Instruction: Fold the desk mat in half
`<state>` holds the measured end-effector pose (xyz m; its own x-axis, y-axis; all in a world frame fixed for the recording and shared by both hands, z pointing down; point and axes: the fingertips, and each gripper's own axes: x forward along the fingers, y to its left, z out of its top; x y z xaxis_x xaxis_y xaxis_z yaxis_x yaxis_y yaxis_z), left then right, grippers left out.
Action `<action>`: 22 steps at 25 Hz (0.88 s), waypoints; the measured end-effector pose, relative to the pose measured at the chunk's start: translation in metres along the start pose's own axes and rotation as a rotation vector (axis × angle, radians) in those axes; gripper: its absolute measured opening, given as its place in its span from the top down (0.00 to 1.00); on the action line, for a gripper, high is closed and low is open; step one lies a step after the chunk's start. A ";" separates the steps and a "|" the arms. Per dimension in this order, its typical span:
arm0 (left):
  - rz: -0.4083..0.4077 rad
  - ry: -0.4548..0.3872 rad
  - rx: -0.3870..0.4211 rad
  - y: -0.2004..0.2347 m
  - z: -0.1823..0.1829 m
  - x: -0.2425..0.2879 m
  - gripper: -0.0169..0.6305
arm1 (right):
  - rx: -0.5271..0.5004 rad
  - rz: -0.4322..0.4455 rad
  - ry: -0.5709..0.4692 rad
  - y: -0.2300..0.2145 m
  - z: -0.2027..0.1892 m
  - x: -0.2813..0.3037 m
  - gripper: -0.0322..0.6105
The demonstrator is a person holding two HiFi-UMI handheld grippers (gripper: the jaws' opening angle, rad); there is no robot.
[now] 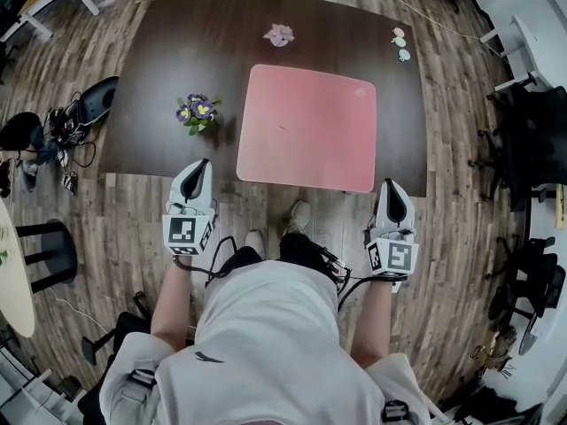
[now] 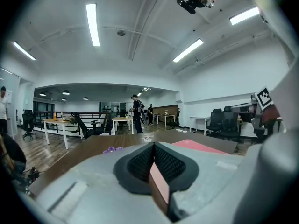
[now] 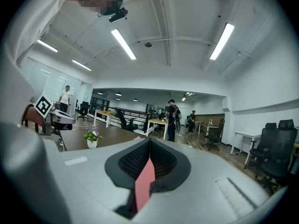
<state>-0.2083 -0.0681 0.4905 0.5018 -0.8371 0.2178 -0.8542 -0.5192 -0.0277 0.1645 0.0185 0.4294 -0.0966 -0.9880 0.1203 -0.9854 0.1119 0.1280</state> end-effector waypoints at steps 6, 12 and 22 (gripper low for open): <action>0.089 -0.008 0.001 -0.002 0.015 0.031 0.96 | 0.001 0.050 -0.027 -0.047 0.006 0.038 0.94; 0.189 -0.015 -0.008 -0.003 0.031 0.057 0.96 | 0.029 0.104 -0.044 -0.087 0.009 0.065 0.94; 0.196 0.005 -0.012 -0.026 0.027 0.085 0.96 | 0.076 0.118 -0.036 -0.114 -0.004 0.080 0.94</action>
<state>-0.1396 -0.1309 0.4831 0.3252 -0.9211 0.2142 -0.9370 -0.3444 -0.0582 0.2698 -0.0726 0.4282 -0.2160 -0.9718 0.0942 -0.9746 0.2205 0.0398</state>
